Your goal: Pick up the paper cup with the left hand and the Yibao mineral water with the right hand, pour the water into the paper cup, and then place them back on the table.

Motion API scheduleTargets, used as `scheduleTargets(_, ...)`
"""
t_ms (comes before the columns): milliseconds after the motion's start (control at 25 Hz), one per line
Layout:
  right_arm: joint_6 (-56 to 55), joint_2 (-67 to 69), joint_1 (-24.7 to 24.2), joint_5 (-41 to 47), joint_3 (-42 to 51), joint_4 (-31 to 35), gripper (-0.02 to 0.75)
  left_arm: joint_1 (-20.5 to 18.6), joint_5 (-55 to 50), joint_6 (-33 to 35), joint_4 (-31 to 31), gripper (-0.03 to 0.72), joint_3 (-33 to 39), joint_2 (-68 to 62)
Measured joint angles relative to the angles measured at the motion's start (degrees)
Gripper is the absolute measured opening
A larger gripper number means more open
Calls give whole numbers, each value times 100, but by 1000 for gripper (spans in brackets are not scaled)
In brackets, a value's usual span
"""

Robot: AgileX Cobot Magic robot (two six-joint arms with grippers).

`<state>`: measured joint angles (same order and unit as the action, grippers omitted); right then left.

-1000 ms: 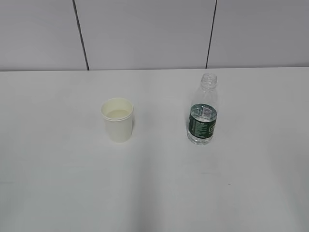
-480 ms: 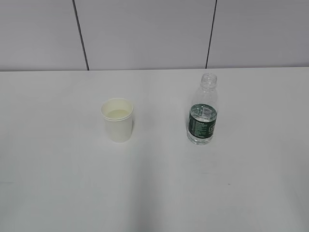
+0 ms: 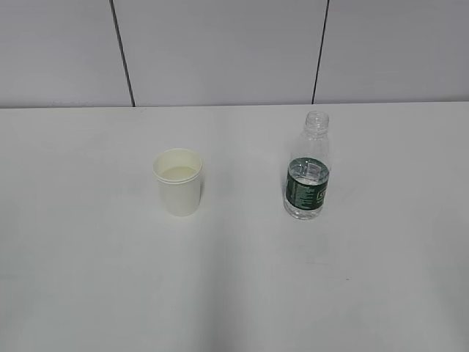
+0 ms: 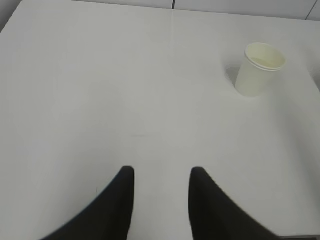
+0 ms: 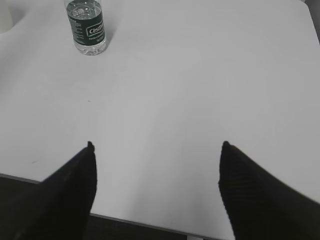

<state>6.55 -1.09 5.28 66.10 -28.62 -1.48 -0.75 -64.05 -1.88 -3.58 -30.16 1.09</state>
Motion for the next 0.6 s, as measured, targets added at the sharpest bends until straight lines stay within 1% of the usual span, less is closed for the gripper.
scheduleTargets(240, -243, 0, -59, -13, 0, -204, 591, 0, 0, 0, 0, 239, 0, 0)
scheduleTargets(440, -280, 0, -87, -12, 0, -227, 591, 0, 0, 0, 0, 239, 0, 0)
scheduleTargets(600, -280, 0, -208, -20, 0, -227, 591, 0, 0, 0, 0, 239, 0, 0)
